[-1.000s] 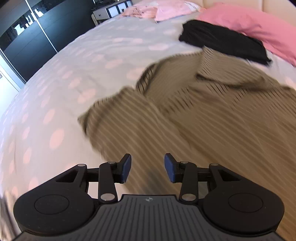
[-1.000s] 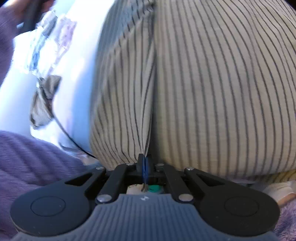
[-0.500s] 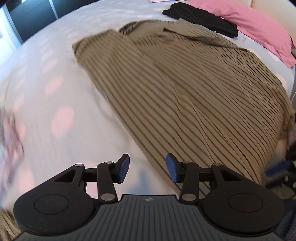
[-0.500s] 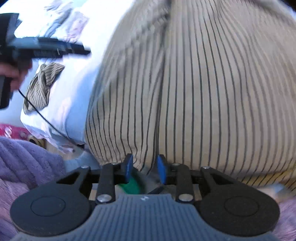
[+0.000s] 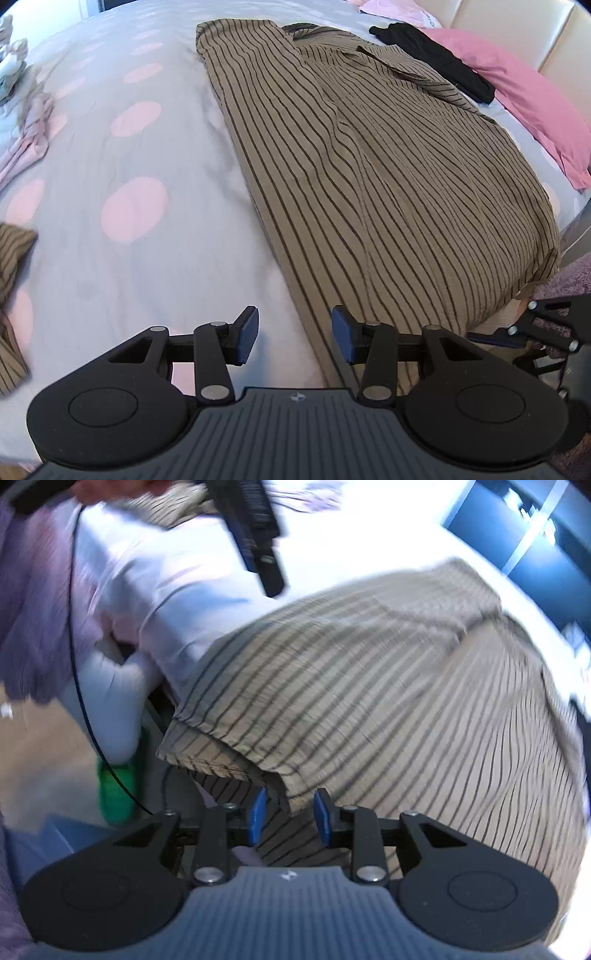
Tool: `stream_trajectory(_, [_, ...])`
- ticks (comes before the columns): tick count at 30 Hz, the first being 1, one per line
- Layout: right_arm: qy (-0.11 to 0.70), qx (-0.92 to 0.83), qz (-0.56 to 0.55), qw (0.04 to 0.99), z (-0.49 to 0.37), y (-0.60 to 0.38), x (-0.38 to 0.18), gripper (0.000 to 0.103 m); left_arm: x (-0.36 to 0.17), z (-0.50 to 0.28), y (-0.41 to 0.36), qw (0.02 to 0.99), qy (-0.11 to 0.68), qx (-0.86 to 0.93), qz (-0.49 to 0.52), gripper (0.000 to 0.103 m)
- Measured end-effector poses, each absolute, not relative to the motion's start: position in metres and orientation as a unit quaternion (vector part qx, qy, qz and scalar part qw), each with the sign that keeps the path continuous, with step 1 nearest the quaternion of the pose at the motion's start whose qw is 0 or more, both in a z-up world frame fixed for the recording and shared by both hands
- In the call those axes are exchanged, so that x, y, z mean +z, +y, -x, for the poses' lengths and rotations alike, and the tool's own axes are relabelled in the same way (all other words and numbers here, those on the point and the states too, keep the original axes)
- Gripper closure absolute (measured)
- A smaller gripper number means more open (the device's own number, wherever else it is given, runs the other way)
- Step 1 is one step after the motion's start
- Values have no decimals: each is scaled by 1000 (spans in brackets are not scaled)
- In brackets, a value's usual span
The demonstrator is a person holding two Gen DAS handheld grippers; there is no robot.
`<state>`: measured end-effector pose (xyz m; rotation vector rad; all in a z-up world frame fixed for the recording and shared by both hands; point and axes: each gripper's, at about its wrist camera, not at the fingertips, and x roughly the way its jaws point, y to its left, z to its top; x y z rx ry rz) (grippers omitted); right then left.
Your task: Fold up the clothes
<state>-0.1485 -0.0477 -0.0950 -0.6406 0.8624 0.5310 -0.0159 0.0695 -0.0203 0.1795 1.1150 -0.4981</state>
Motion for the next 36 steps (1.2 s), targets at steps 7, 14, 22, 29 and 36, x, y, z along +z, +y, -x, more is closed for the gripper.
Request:
stream_trajectory(7, [354,218,438,797,156,-32,-116,95,-29,27,60,812,525,-238,-92,61])
stream_trajectory(14, [376,197,385,820,159,-46,-79,102,-32,29,65,814,527,-231,-85,61])
stream_trajectory(22, [455,214,305,809,153,-57,-78,103,-35,28,61,808,532,-238,-90,61])
stream_trajectory(29, [483,222,278,800,153,-63,-80,103,-35,26,62,807,533,-237,-92,61])
stream_trajectory(36, [500,212,215,811,142,-84,-66,102,-27,19,64,815,523,-237,-79,61])
